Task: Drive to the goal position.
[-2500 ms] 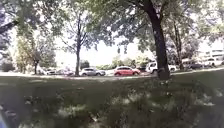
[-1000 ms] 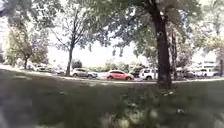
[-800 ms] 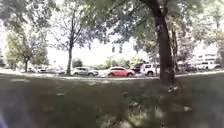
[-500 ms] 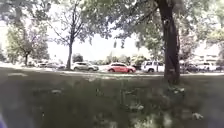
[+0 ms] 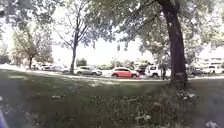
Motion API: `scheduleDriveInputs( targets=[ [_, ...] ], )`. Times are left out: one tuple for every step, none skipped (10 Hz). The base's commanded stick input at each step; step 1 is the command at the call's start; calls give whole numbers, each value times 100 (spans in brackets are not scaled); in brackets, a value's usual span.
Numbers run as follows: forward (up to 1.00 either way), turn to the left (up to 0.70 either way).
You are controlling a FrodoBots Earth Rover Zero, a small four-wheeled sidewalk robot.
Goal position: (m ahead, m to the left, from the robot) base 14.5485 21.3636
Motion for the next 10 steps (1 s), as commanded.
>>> scheduleDriveInputs(
  targets=[
    [0,0],
    [12,0],
    [31,0],
    [49,0],
    [68,0],
    [70,0],
    [70,0],
    [70,0],
    [70,0],
    [70,0]
  ],
)
